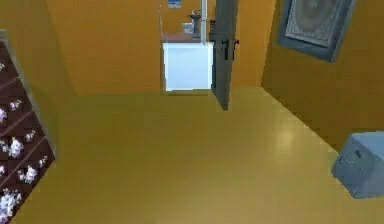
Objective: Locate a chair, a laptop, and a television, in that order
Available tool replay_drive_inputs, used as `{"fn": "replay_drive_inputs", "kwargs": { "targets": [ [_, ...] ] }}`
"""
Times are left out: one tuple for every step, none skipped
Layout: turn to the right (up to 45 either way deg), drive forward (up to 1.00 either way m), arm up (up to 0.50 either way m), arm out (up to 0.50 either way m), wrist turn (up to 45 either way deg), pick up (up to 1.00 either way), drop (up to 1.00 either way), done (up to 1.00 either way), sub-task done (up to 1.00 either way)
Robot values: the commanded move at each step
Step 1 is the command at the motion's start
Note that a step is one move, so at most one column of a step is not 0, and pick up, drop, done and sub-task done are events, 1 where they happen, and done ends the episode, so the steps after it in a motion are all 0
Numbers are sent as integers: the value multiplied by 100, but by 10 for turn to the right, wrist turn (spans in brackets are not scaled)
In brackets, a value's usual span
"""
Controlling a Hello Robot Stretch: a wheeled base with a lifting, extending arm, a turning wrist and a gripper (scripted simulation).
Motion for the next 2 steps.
{"fn": "replay_drive_inputs", "kwargs": {
  "targets": [
    [0, 100, 0, 0, 0, 0, 0, 0, 0],
    [0, 100, 0, 0, 0, 0, 0, 0, 0]
  ]
}}
